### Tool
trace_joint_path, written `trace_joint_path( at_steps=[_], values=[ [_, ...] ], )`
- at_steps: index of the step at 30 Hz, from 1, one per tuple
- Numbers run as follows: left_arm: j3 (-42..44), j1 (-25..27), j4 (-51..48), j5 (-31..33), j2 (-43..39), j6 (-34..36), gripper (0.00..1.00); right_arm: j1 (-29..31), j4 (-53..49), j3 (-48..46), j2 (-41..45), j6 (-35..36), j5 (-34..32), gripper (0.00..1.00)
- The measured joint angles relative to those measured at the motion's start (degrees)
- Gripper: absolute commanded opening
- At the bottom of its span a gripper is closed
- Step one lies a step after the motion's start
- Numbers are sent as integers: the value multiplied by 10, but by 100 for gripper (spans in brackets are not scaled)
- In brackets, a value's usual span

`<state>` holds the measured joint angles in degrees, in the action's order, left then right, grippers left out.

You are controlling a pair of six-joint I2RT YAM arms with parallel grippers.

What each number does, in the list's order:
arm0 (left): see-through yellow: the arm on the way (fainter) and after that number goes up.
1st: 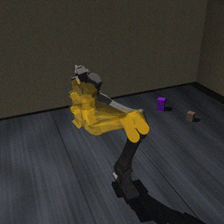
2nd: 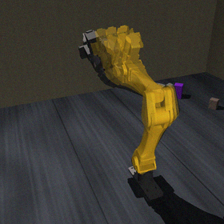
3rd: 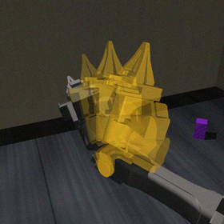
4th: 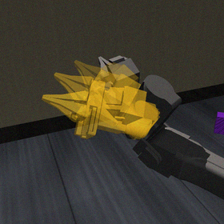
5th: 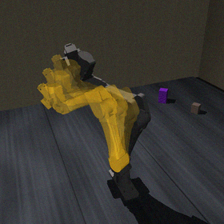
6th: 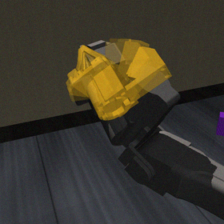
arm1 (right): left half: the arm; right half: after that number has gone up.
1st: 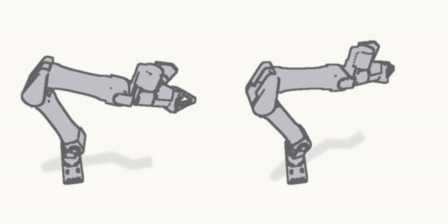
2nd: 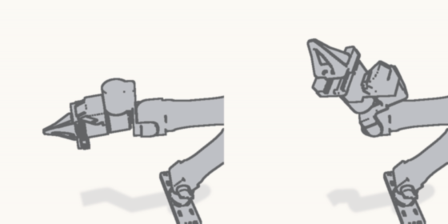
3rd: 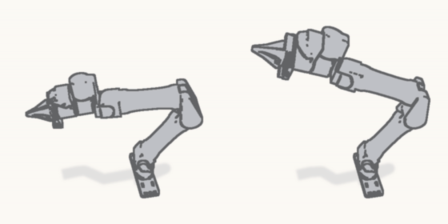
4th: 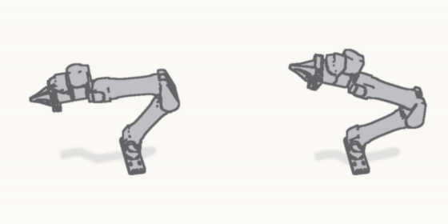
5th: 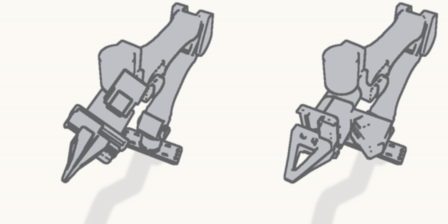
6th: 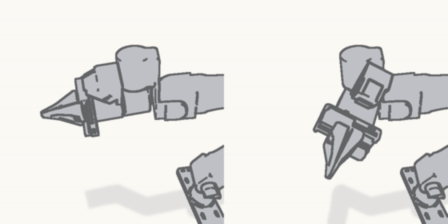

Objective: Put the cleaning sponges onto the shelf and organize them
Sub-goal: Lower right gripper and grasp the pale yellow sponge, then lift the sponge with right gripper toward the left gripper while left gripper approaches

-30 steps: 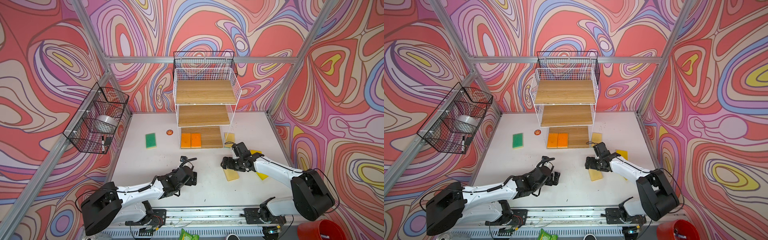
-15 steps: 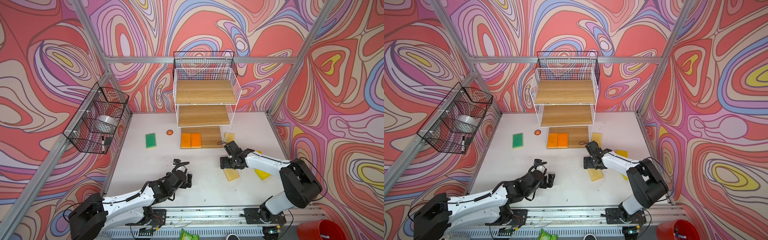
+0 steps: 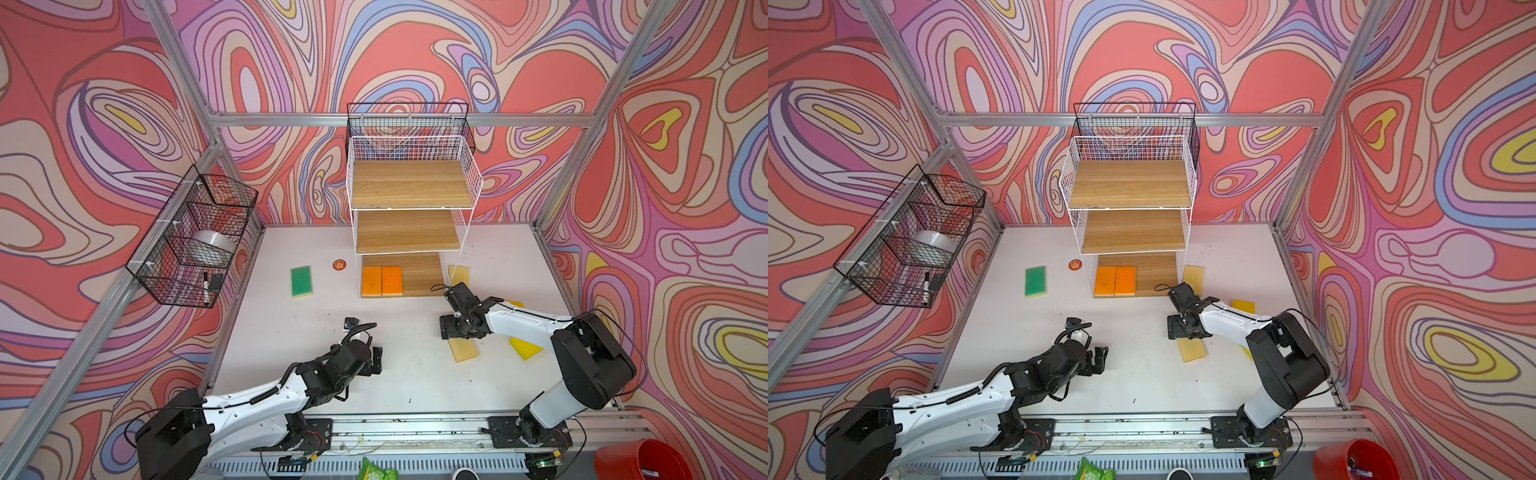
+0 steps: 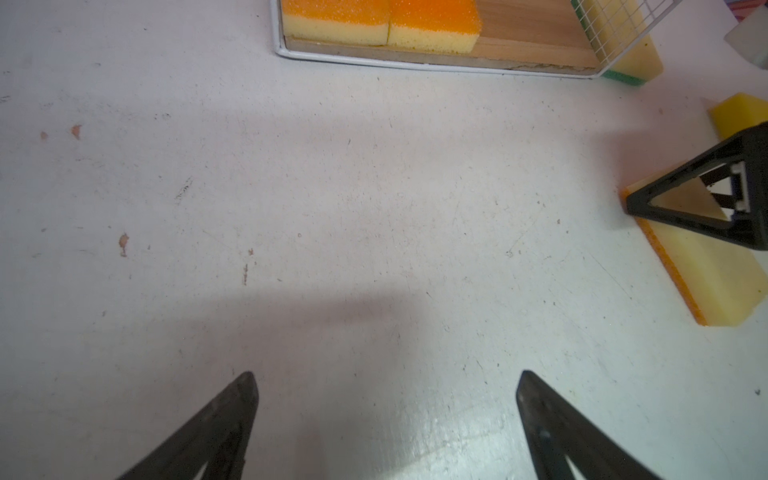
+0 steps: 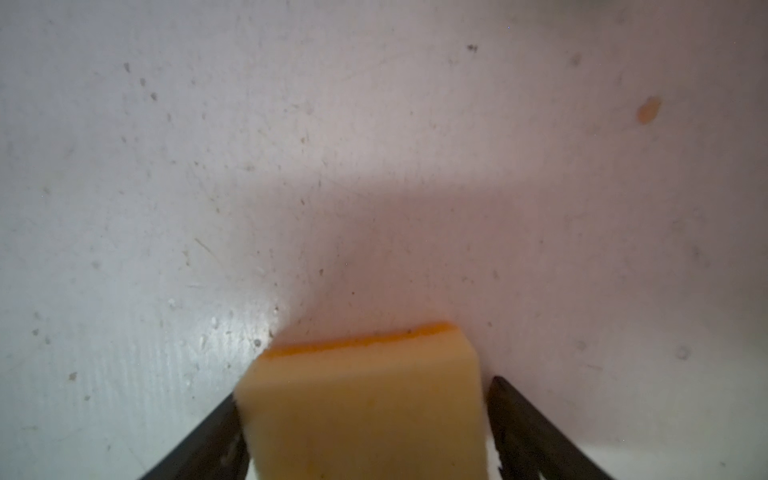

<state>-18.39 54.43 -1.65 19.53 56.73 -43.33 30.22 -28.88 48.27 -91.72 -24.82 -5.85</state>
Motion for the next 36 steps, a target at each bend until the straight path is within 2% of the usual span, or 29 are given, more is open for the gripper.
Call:
trace_joint_path(
  at_steps=[3, 9, 16, 20, 25, 28, 32, 36],
  values=[
    [0, -5, -3, -4, -13, 0, 98, 0, 3, 1, -1, 0, -2, 75],
    [3, -26, -2, -36, -51, 0, 99, 0, 21, -4, 5, -3, 22, 71],
    [63, -64, 59, -127, -132, 10, 100, 0, 85, -19, 61, -23, 139, 70],
    [80, -69, 97, -177, -163, 23, 95, 0, 125, -19, 82, -44, 209, 69],
    [75, -69, 146, -224, -137, 47, 93, 0, 193, -19, 95, -80, 302, 69],
    [75, -72, 189, -250, -106, 52, 96, 0, 232, -19, 95, -102, 347, 69],
    [77, -77, 253, -280, -70, 53, 98, 0, 264, -17, 93, -122, 382, 68],
    [55, -78, 264, -300, -31, 63, 98, 0, 267, -3, 78, -128, 388, 68]
  ],
)
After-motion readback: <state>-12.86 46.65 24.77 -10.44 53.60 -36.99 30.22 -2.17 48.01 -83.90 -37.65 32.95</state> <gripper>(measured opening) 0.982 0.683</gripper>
